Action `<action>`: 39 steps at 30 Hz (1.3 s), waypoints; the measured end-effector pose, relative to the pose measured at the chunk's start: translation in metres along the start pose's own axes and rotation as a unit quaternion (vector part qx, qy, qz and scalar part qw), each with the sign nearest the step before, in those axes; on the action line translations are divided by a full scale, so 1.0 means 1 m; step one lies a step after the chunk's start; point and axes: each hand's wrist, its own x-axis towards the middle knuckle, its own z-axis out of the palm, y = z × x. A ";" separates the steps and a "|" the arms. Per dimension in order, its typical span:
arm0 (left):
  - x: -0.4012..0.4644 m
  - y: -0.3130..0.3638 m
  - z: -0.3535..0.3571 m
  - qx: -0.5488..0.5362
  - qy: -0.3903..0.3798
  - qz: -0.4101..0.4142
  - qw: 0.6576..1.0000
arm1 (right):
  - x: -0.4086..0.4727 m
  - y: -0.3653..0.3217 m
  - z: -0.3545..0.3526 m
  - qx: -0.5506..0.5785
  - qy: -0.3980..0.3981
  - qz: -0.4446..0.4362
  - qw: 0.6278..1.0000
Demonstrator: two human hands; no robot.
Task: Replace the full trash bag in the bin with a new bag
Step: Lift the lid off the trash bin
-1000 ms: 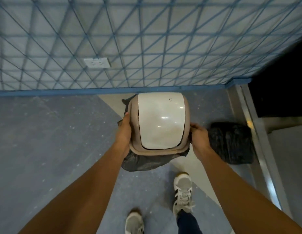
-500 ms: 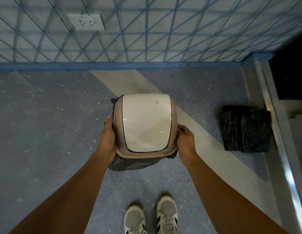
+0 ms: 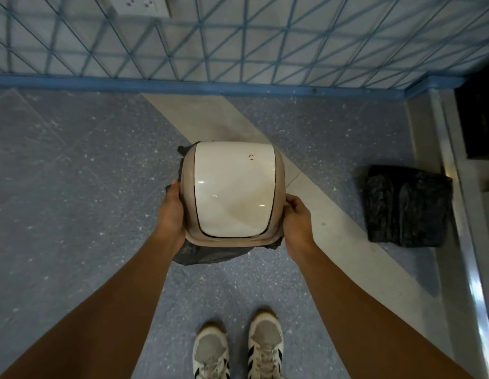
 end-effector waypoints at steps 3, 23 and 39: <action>0.003 -0.008 -0.003 0.006 0.034 0.004 0.999 | -0.004 0.002 0.003 -0.002 0.001 -0.004 1.000; -0.033 0.060 0.019 0.138 -0.006 0.096 0.986 | -0.021 -0.083 0.010 -0.121 -0.078 -0.072 0.987; -0.043 0.043 0.029 0.149 0.019 0.139 0.979 | -0.033 -0.078 0.029 -0.138 -0.071 -0.101 0.983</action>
